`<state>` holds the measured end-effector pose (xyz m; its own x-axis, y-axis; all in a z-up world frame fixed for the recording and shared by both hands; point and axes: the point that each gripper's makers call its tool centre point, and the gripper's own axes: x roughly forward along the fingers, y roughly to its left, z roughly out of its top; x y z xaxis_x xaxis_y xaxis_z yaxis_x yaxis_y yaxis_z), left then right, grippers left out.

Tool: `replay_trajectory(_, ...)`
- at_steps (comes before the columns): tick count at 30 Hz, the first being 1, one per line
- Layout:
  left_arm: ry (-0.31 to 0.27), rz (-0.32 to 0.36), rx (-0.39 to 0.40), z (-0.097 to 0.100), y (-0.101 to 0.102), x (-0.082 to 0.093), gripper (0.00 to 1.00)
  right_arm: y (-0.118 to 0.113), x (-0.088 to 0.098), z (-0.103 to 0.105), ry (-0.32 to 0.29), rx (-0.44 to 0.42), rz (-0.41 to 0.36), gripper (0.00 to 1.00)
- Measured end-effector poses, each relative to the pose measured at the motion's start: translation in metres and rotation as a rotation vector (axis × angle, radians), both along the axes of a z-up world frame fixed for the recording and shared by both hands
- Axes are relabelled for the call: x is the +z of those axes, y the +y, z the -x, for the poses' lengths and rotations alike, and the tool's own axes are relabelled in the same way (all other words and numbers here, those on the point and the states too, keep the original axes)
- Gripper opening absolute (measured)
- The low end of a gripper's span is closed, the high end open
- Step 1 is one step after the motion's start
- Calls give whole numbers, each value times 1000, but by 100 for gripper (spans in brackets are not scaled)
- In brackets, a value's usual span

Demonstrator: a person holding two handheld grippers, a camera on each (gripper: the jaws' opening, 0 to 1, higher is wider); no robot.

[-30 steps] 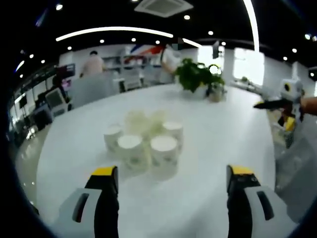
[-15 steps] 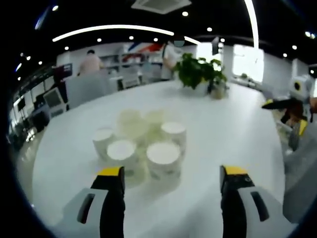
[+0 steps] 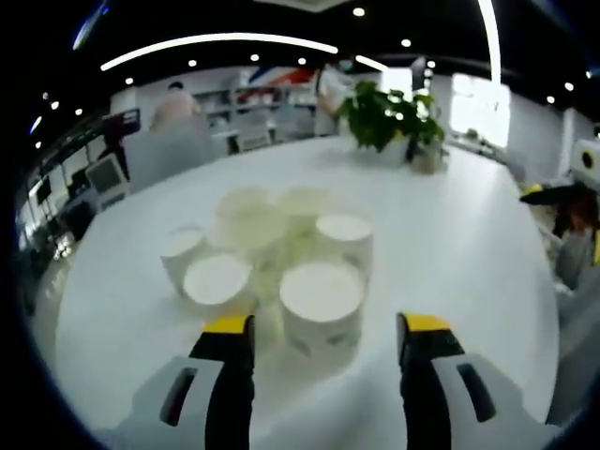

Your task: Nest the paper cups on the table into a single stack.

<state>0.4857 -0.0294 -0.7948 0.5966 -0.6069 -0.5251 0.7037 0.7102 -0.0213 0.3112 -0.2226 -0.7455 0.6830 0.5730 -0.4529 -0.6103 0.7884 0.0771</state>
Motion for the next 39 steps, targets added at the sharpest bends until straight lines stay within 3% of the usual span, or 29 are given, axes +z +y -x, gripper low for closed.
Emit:
replay_trajectory(18,12,-22,-25,-10,-13,-5,38,-6,-6,6,19,2,12,100)
replay_trajectory(39,19,-47,-73,-3,-17,0,37,-2,-4,4,15,13,16,100)
